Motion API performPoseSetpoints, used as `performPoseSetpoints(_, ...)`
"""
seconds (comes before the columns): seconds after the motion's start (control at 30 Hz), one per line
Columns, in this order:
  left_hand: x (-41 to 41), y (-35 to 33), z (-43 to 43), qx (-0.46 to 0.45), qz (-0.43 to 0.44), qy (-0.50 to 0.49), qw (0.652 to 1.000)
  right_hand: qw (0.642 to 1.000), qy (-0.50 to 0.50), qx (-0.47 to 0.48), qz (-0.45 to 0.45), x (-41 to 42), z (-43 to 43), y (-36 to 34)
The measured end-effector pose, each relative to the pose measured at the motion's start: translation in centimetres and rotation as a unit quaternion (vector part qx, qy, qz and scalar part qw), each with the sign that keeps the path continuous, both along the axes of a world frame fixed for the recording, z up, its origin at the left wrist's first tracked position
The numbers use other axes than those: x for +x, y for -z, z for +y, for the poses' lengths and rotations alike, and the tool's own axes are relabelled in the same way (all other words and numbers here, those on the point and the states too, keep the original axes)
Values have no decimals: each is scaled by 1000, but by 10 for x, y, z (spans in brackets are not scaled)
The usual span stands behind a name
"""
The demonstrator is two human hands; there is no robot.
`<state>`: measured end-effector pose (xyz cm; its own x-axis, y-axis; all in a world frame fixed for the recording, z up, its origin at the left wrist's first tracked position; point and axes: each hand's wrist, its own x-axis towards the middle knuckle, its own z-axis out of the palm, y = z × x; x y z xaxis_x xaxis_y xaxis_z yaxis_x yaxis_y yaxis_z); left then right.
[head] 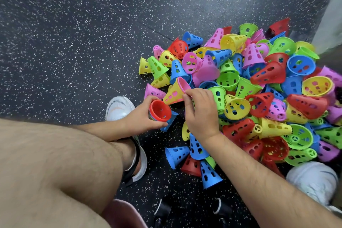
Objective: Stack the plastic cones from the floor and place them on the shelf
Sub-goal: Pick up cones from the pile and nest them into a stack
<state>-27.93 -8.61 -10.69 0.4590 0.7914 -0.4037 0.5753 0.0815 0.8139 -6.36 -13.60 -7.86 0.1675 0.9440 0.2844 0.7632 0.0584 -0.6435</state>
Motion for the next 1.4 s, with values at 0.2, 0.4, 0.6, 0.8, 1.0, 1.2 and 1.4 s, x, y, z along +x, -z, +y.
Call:
performPoseSetpoints(0.2,4,-4,1,3,-22,-33,999,995,-72,-30,55,-12,-1,2)
performPoseSetpoints(0.4,-2,0,-1,1,-25,-63,998,966,-151,-160,132,-24,-2,4)
performPoseSetpoints(0.6,-11,6,-3,-11,5,-62,998,957,-105,-265,52,-28,1,16)
performPoseSetpoints(0.8,-15,8,-3,-37,8,-66,997,942,-109,-317,-30,-31,2,28)
performPoseSetpoints(1.0,-16,10,-2,-46,3,-61,997,935,-95,-327,-102,-31,-2,33)
performPoseSetpoints(1.2,-13,12,-2,-52,1,-51,997,968,-83,-210,-105,-22,-7,24)
performPoseSetpoints(1.4,-13,12,-2,-52,12,-38,998,991,-46,-127,-12,-6,-12,16)
